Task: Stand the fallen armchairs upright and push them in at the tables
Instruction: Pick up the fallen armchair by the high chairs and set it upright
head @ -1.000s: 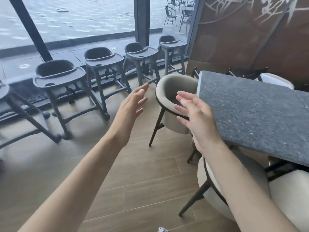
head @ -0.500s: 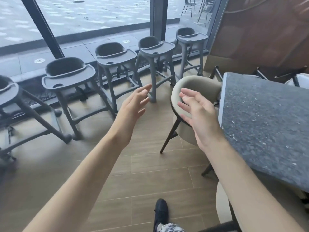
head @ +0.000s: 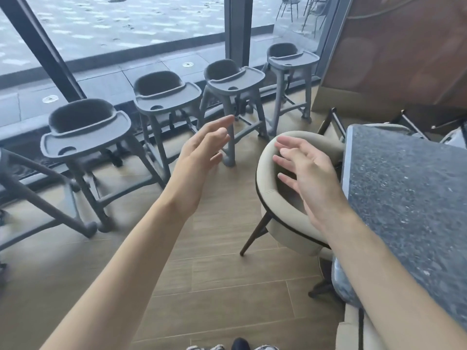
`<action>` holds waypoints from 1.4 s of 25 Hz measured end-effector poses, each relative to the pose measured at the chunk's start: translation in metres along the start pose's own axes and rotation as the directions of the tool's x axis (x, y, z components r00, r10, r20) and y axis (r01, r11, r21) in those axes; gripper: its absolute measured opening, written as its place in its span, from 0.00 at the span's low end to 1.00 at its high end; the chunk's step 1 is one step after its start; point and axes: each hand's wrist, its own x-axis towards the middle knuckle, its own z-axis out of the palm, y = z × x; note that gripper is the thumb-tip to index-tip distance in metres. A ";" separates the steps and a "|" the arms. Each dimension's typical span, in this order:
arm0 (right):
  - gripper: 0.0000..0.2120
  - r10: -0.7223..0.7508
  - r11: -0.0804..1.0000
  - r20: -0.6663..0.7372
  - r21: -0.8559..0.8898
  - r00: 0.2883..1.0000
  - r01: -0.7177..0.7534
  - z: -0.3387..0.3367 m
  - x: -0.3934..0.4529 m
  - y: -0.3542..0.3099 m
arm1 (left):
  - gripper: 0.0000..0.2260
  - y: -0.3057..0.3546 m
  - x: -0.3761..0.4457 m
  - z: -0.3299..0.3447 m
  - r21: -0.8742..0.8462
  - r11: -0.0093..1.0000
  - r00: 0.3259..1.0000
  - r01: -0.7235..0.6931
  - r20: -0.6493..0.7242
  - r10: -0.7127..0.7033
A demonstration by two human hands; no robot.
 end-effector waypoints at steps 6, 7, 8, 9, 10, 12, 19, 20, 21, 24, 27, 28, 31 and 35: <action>0.11 0.022 1.000 0.014 0.001 1.000 -0.022 0.024 0.079 0.001 | 0.16 -0.020 0.074 -0.022 0.000 1.000 0.999 0.030 -0.027 -0.030; 0.11 0.026 1.000 0.016 0.008 1.000 -0.026 0.032 0.093 0.002 | 0.16 -0.025 0.088 -0.029 -0.001 0.999 0.999 0.036 -0.027 -0.036; 0.11 0.031 0.999 0.018 0.017 0.999 -0.032 0.039 0.105 0.002 | 0.17 -0.028 0.101 -0.036 -0.001 0.999 0.999 0.042 -0.023 -0.042; 0.12 0.035 0.999 0.020 0.023 0.999 -0.035 0.048 0.119 0.001 | 0.17 -0.031 0.114 -0.044 0.004 0.999 0.999 0.045 -0.015 -0.045; 0.12 0.037 0.999 0.020 0.026 0.999 -0.037 0.058 0.135 0.001 | 0.17 -0.034 0.130 -0.054 0.009 0.999 0.999 0.048 0.002 -0.048; 0.12 0.043 0.999 0.019 0.031 0.999 -0.044 0.081 0.168 0.000 | 0.17 -0.039 0.165 -0.076 0.013 0.998 0.997 0.062 0.044 -0.062; 0.12 0.041 0.998 -0.003 0.049 0.999 -0.041 0.168 0.298 -0.019 | 0.20 -0.033 0.304 -0.160 0.095 0.994 0.992 0.045 0.112 -0.055; 0.12 0.035 0.998 -0.015 0.057 0.999 -0.034 0.176 0.314 -0.022 | 0.21 -0.032 0.323 -0.170 0.115 0.992 0.989 0.043 0.134 -0.059; 0.12 0.029 0.998 -0.029 0.064 0.999 -0.027 0.183 0.329 -0.025 | 0.21 -0.030 0.342 -0.178 0.124 0.991 0.987 0.048 0.146 -0.066; 0.12 0.025 0.997 -0.067 0.074 0.997 -0.020 0.193 0.364 -0.031 | 0.18 -0.029 0.390 -0.190 0.096 0.993 0.983 0.061 0.167 -0.077; 0.11 0.019 0.998 -0.105 0.069 0.994 -0.011 0.197 0.399 -0.034 | 0.17 -0.036 0.432 -0.190 0.092 0.994 0.975 0.054 0.208 -0.073; 0.11 0.022 0.998 -0.115 0.065 0.993 -0.015 0.198 0.412 -0.034 | 0.17 -0.038 0.445 -0.190 0.089 0.994 0.972 0.061 0.222 -0.080; 0.12 0.035 0.997 -0.136 0.069 0.990 -0.026 0.197 0.452 -0.034 | 0.17 -0.048 0.486 -0.189 0.088 0.993 0.967 0.077 0.236 -0.096; 0.12 0.030 0.995 -0.147 0.102 0.989 -0.015 0.191 0.516 -0.035 | 0.16 -0.057 0.553 -0.183 0.065 0.993 0.975 0.102 0.190 -0.112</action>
